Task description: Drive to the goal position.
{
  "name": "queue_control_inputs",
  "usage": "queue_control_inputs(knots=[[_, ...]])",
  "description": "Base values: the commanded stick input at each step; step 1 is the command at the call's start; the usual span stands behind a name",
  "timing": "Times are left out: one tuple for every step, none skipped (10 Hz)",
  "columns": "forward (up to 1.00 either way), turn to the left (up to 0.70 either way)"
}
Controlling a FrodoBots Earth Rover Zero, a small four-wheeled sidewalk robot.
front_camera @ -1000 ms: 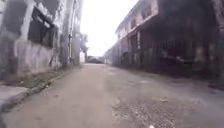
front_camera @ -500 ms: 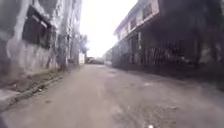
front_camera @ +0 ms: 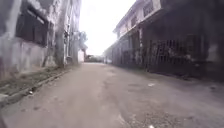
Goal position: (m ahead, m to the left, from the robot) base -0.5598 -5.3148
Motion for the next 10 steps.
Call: queue_control_inputs(knots=[[0.5,0.0],[0.5,0.0],[0.5,0.0],[0.5,0.0],[0.5,0.0],[0.5,0.0],[0.5,0.0],[0.5,0.0],[0.5,0.0],[0.5,0.0]])
